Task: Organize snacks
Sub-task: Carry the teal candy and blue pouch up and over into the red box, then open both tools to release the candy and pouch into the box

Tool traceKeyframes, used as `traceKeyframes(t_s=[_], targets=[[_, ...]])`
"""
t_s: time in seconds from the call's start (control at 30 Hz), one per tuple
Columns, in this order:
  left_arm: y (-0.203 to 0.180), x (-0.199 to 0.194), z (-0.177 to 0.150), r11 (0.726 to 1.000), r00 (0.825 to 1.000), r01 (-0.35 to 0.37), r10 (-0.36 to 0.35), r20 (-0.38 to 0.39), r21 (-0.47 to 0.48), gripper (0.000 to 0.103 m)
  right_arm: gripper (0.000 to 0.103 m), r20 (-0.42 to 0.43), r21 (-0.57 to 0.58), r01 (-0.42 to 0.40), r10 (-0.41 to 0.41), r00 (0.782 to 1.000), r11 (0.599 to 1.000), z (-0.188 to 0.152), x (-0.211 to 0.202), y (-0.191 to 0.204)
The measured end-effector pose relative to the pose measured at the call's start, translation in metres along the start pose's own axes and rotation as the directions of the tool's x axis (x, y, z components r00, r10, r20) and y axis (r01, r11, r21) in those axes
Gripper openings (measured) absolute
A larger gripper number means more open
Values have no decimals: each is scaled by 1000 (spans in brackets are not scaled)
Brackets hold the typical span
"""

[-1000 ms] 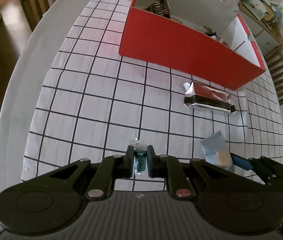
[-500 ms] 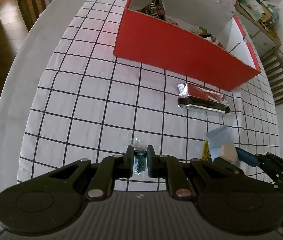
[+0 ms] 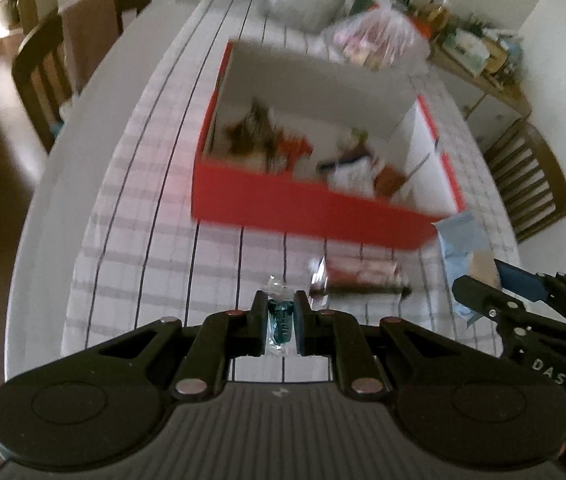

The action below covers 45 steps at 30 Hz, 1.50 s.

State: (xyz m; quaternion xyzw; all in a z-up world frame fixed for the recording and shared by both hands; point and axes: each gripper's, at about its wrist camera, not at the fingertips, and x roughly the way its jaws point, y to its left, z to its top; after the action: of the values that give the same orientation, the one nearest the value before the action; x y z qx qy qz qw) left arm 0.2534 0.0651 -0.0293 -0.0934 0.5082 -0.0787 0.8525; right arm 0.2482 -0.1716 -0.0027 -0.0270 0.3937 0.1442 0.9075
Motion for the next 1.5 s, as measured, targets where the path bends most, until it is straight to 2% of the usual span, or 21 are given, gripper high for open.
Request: traceKeyframes(t_s=[0.27, 0.4, 0.73, 0.93, 1.17, 1.3, 1.5], targets=[[-25, 4, 68, 998, 996, -38, 33, 78, 54, 13, 44, 19, 23, 39, -39, 999, 999, 50, 30, -18], [-35, 25, 101, 993, 997, -64, 60, 46, 95, 13, 44, -3, 25, 53, -53, 999, 998, 68, 52, -29], [-50, 91, 146, 978, 989, -138, 144, -28, 159, 13, 44, -112, 5, 74, -73, 991, 997, 95, 121, -46], [-51, 128, 156, 969, 979, -168, 186, -83, 183, 13, 44, -155, -6, 74, -74, 985, 997, 99, 153, -49], [-50, 155, 159, 964, 969, -187, 213, -124, 191, 13, 44, -185, -3, 60, -59, 981, 998, 101, 172, -54], [-47, 163, 159, 965, 966, -192, 218, -140, 178, 13, 45, -195, 2, 55, -54, 979, 998, 100, 175, -55], [-45, 161, 156, 972, 971, -168, 193, -144, 167, 13, 46, -194, 18, 59, -54, 979, 998, 98, 173, -57]])
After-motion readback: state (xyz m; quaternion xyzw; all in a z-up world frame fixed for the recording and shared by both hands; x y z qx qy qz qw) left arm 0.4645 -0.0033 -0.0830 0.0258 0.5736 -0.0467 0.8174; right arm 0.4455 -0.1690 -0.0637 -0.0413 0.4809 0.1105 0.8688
